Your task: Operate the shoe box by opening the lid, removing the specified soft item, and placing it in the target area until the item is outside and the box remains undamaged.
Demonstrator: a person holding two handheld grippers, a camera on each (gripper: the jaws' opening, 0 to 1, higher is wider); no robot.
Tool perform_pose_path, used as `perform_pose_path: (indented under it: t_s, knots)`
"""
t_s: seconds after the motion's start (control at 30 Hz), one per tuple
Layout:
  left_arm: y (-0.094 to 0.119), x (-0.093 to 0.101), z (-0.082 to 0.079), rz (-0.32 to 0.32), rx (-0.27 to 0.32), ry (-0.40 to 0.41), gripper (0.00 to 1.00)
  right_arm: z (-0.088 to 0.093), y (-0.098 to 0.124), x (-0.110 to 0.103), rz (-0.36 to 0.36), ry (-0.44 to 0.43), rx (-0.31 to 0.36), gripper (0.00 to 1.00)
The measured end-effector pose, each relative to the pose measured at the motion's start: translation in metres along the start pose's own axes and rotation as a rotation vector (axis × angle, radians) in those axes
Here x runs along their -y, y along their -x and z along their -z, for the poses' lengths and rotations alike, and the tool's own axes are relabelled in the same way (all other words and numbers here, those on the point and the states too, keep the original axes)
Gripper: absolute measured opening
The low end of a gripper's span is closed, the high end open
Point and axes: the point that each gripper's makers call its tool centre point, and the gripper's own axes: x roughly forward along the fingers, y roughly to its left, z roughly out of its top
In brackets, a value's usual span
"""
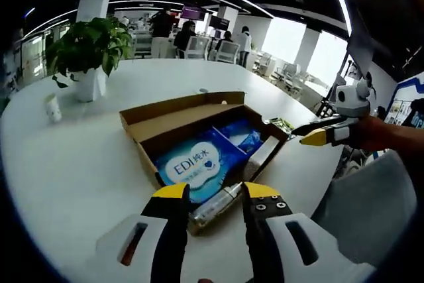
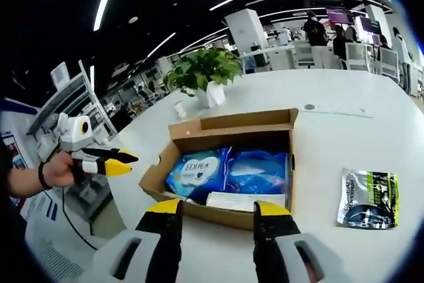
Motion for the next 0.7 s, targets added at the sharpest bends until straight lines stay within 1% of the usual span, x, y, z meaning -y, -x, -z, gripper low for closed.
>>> perform_pose_path:
  t_s: [0.13,0.23,0.27,0.33,0.47,0.53,0.6,0.7]
  knots:
    - [0.003,-0.004,0.001,-0.007,0.005,0.012,0.31,-0.01,-0.018,-0.006,-0.019,0.001,-0.007,0.38]
    - [0.004,-0.007,0.002,-0.01,0.006,0.019,0.31,-0.015,-0.029,-0.006,-0.028,-0.005,-0.012,0.37]
    - [0.005,-0.007,0.003,-0.011,0.007,0.022,0.31,-0.019,-0.037,-0.005,-0.034,-0.006,-0.014,0.36]
    - [0.007,-0.009,0.003,-0.015,0.009,0.025,0.31,-0.02,-0.044,-0.01,-0.042,-0.005,-0.019,0.36]
    - [0.01,-0.013,0.002,-0.022,0.015,0.033,0.32,-0.019,-0.063,-0.012,-0.058,0.0,-0.042,0.35]
    - [0.011,-0.016,0.002,-0.027,0.016,0.039,0.32,-0.019,-0.073,-0.01,-0.065,-0.004,-0.049,0.35]
    - [0.012,-0.017,0.002,-0.028,0.018,0.043,0.32,-0.018,-0.078,-0.013,-0.067,-0.004,-0.054,0.34]
    - [0.014,-0.021,0.004,-0.034,0.017,0.05,0.32,-0.018,-0.09,-0.01,-0.068,-0.005,-0.06,0.33]
